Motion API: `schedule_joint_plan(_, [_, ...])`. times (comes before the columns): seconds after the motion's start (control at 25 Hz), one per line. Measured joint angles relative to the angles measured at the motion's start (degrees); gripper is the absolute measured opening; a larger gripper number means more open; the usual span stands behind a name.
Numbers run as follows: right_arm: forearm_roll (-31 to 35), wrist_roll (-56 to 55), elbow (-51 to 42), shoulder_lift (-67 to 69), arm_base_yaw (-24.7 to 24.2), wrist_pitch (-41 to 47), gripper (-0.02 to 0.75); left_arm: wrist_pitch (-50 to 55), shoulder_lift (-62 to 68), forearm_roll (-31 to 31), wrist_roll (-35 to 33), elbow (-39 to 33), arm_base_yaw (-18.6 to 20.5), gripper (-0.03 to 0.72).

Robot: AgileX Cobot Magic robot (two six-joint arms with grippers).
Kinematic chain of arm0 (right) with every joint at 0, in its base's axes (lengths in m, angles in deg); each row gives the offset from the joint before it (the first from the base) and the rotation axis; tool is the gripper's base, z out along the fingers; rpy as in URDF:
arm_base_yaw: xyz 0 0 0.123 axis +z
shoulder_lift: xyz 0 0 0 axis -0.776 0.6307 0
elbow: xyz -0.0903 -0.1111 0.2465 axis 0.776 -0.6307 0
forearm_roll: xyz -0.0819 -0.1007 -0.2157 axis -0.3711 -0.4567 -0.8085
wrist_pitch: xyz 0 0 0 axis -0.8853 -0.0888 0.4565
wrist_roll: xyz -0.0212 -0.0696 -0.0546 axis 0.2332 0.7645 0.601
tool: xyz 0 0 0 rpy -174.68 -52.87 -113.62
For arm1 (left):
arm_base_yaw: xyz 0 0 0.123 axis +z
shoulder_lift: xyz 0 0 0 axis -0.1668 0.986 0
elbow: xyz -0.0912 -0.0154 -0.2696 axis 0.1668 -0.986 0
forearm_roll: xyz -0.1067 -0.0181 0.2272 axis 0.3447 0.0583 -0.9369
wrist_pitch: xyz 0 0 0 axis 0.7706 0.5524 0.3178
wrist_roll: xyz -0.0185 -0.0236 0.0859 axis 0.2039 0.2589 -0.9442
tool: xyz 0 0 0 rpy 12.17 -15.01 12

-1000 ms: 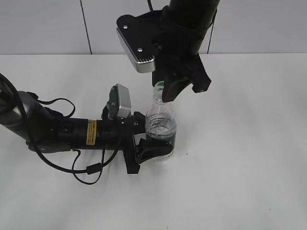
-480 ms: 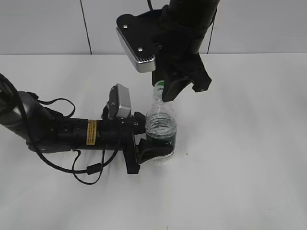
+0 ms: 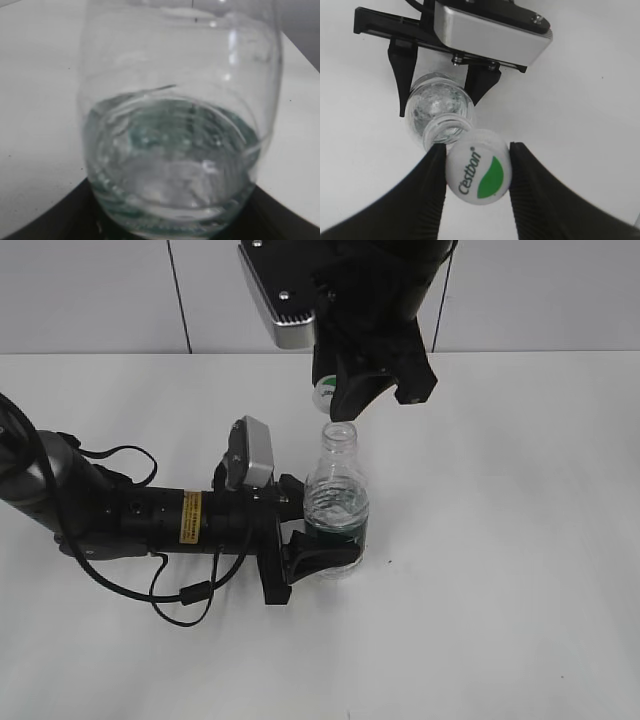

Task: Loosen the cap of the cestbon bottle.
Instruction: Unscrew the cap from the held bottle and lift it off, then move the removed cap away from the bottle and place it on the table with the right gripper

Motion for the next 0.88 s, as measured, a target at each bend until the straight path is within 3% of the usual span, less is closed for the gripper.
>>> schedule_joint_plan(0.28, [-1.34, -6.6, 0.0, -1.35, 0.0, -0.06, 0.294, 0.0, 0.0, -0.06, -0.13, 0.0, 0.0, 0.412])
schedule_joint_plan(0.56, [-7.38, -28.85, 0.0, -2.61, -1.48, -0.06, 0.294, 0.0, 0.0, -0.11, -0.13, 0.0, 0.0, 0.412])
schedule_joint_plan(0.72, [-6.91, -42.12, 0.0, -2.61, -7.21, -0.06, 0.294, 0.0, 0.0, -0.11, -0.13, 0.0, 0.0, 0.412])
schedule_joint_plan(0.88, [0.2, -52.09, -0.51, -2.61, -15.87, -1.21, 0.294, -0.06, 0.0, -0.05, -0.13, 0.0, 0.0, 0.412])
